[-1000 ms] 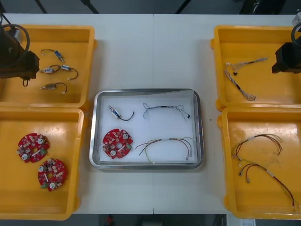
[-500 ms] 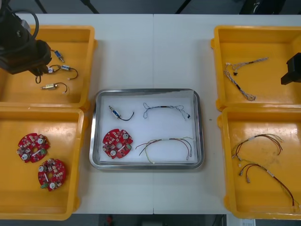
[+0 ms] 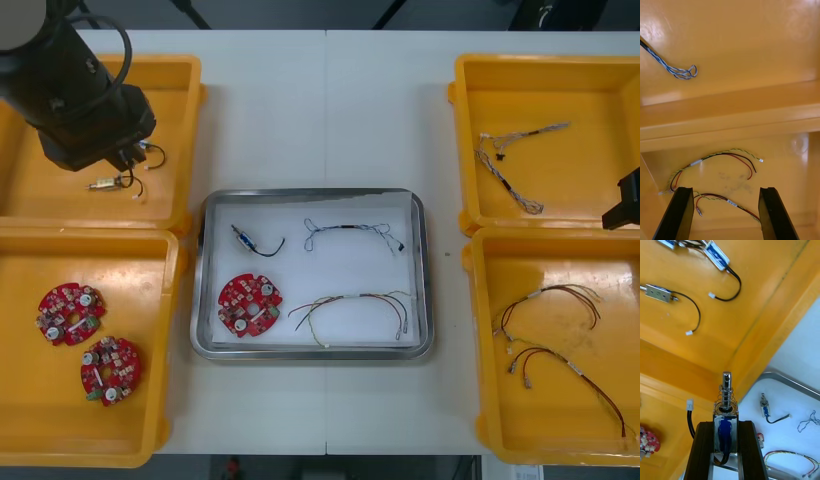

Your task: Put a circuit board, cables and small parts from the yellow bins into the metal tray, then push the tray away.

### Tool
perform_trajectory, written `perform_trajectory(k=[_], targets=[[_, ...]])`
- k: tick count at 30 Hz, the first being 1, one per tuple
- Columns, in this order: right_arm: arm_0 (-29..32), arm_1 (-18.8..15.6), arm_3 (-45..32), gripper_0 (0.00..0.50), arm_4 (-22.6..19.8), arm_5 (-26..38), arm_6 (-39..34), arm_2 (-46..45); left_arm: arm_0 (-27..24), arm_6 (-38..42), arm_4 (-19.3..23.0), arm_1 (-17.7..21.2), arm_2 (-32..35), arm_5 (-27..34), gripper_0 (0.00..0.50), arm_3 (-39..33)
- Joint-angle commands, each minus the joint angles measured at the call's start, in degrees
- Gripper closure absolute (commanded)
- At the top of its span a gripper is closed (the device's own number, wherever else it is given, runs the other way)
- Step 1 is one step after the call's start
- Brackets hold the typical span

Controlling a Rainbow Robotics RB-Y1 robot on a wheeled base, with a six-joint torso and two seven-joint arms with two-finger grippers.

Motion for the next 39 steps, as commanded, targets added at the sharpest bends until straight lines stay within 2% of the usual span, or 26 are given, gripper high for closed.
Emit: perform_trajectory(k=[1, 7, 17, 23, 29, 35, 39], targets=[[3.25, -2.28, -3.61, 0.0, -0.58, 0.28, -1.13, -1.58, -1.27, 14.44, -2.46, -3.69, 1.44, 0.93, 0.5, -2.62], [5.1, -1.31, -5.37, 0.0, -0.67, 0.28, -0.96, -1.67, -1.18, 22.08, -5.97, -7.29, 0.65, 0.93, 0.5, -3.15], [8.44, -0.25, -8.62, 0.0, -0.76, 0.28, -0.69, -1.58, -1.18, 32.28, -13.62, -13.0, -5.59, -0.47, 0.5, -4.38], [8.44, -0.25, -8.62, 0.0, -0.76, 0.28, -0.69, -1.58, -1.18, 33.6, -16.78, -16.17, -9.1, -0.47, 0.5, -4.12], [8.44, -0.25, -8.62, 0.0, -0.76, 0.28, -0.69, -1.58, 0.05, 34.3, -19.24, -19.24, -9.54, -0.65, 0.5, -3.59], [8.44, -0.25, -8.62, 0.0, -0.76, 0.28, -0.69, -1.58, 0.84, 34.83, -23.02, -20.39, -14.02, -2.94, 0.5, -3.5], [8.44, -0.25, -8.62, 0.0, -0.76, 0.28, -0.69, -1.58, 1.72, 35.27, -23.99, -21.26, -14.73, -3.81, 0.5, -2.98]])
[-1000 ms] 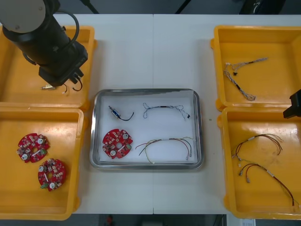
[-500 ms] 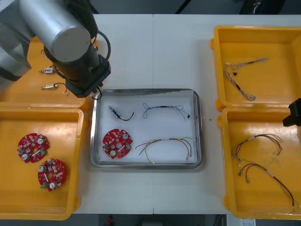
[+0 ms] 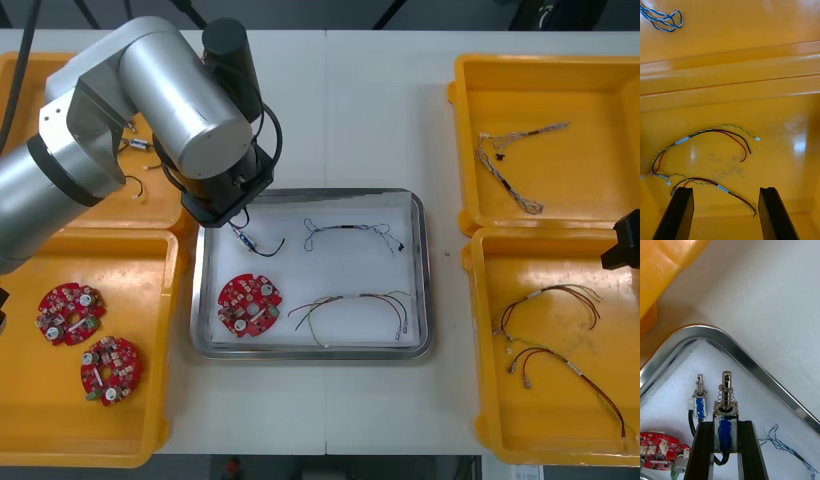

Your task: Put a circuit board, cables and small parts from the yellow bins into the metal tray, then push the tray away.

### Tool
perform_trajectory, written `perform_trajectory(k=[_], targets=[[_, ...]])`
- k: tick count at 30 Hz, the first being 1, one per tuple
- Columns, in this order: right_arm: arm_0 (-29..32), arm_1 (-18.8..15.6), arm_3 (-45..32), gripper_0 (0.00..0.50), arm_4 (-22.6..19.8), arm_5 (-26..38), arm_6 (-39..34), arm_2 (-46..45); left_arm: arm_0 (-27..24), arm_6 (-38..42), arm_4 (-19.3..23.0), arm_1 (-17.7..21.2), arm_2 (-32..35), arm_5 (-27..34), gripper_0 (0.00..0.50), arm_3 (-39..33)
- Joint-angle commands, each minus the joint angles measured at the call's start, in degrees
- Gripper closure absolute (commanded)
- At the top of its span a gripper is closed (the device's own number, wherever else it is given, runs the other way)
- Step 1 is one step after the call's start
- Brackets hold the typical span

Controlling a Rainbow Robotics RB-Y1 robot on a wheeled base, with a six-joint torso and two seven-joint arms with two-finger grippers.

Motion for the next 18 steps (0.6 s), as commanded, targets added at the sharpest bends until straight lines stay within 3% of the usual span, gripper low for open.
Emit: perform_trajectory(k=[1, 18], targets=[[0.54, -0.28, -1.63, 0.0, -0.43, 0.25, -0.69, -1.58, 1.07, 4.49, -1.49, -1.78, -1.8, -1.41, 0.5, -0.32], [0.54, -0.28, -1.63, 0.0, -0.43, 0.25, -0.69, -1.58, 2.22, 5.46, -4.65, -4.33, -7.51, -6.24, 0.5, 3.11]])
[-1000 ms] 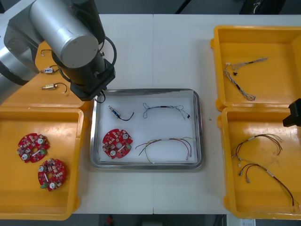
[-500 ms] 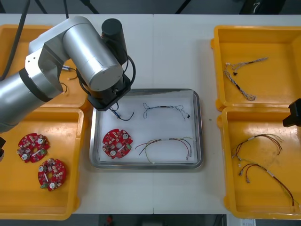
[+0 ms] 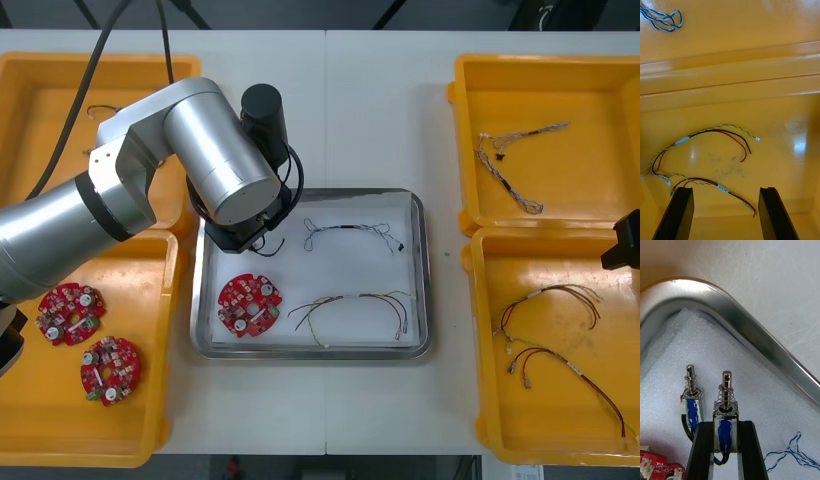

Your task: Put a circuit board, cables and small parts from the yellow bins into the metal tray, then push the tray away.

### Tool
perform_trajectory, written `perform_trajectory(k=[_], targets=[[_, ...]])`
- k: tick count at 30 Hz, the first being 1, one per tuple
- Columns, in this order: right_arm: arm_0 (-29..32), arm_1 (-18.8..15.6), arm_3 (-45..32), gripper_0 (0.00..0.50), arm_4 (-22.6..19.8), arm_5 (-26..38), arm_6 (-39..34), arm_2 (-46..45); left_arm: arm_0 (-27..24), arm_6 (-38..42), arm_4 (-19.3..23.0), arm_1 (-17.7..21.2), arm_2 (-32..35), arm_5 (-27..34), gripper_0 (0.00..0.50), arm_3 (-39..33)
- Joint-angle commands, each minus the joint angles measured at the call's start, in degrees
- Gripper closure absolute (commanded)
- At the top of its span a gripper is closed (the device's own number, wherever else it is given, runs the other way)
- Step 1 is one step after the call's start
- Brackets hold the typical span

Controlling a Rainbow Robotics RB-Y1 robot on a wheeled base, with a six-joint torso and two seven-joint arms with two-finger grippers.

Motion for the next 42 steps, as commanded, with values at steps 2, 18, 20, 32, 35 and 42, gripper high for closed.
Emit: perform_trajectory(k=[2, 18, 20, 32, 35, 42], targets=[[0.52, -0.28, -1.63, 0.0, -0.42, 0.25, -0.69, -1.58, 0.56, 4.35, -0.8, -1.66, -2.35, -0.8, 0.5, 0.4], [0.52, -0.28, -1.63, 0.0, -0.42, 0.25, -0.69, -1.58, 0.82, 4.87, -1.68, -2.1, -4.02, -1.51, 0.436, 0.32], [0.52, -0.28, -1.63, 0.0, -0.42, 0.25, -0.69, -1.58, 0.82, 4.7, -2.12, -2.1, -4.02, -1.68, 0.374, 0.32], [0.52, -0.28, -1.63, 0.0, -0.42, 0.25, -0.69, -1.58, 0.82, 4.17, -3.35, -2.01, -4.02, -2.03, 0.148, -0.12], [0.52, -0.28, -1.63, 0.0, -0.42, 0.25, -0.69, -1.58, 0.82, 4.17, -3.52, -1.75, -4.02, -1.95, 0.129, -0.83], [0.52, -0.28, -1.63, 0.0, -0.42, 0.25, -0.69, -1.58, 0.64, 3.38, -3.26, -0.43, -1.56, 2.01, 0.093, -4.96]])
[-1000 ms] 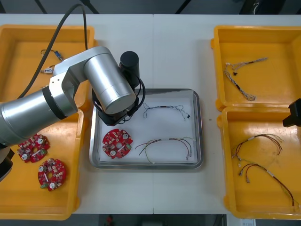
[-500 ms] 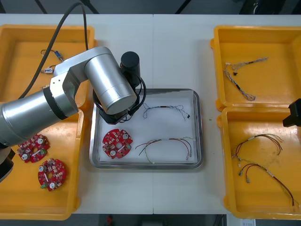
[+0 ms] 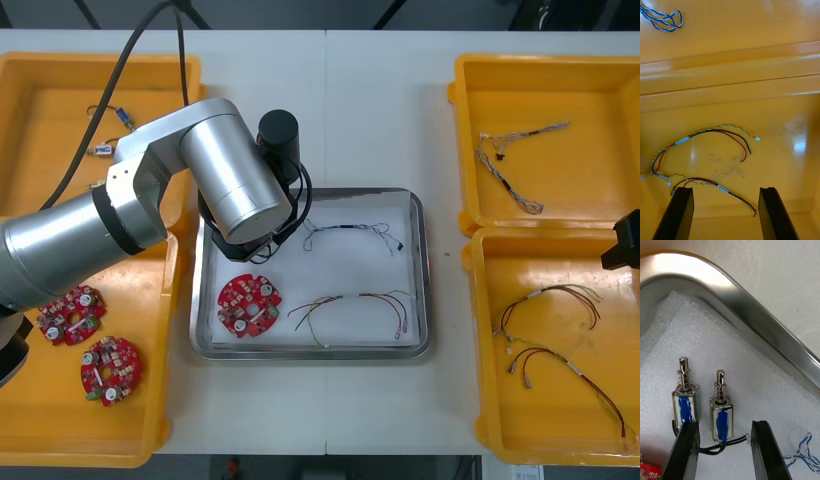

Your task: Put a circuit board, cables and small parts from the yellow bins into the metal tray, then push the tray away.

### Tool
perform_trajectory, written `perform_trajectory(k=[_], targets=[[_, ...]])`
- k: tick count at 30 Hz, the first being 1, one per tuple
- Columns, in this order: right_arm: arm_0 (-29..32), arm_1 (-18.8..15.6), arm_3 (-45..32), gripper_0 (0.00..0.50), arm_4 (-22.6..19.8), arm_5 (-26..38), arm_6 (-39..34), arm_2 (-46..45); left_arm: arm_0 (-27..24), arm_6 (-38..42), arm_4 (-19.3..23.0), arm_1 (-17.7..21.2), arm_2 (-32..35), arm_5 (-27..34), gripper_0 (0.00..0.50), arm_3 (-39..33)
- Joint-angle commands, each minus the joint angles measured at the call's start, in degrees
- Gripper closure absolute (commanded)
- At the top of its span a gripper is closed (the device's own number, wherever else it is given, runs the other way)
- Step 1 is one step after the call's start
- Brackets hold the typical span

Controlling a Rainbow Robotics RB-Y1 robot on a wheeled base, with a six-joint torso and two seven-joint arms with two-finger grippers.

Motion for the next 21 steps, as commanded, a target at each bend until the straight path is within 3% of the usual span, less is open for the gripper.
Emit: perform_trajectory(k=[1, 6, 12, 21], targets=[[0.52, -0.28, -1.63, 0.0, -0.42, 0.24, -0.69, -1.58, 0.46, 1.52, 0.07, 0.79, 2.85, 4.07, 0.093, -5.88], [0.52, -0.28, -1.63, 0.0, -0.42, 0.24, -0.69, -1.58, -0.77, 0.64, 3.94, 2.54, 6.89, 8.81, 0.069, -9.84], [0.52, -0.28, -1.63, 0.0, -0.42, 0.24, -0.69, -1.58, -2.61, -4.19, 10.8, 8.26, 12.43, 15.32, 0.018, -14.49], [0.52, -0.28, -1.63, 0.0, -0.42, 0.24, -0.69, -1.58, -3.32, -15.79, 24.07, 25.31, 19.28, 17.34, 0.0, -20.29]])
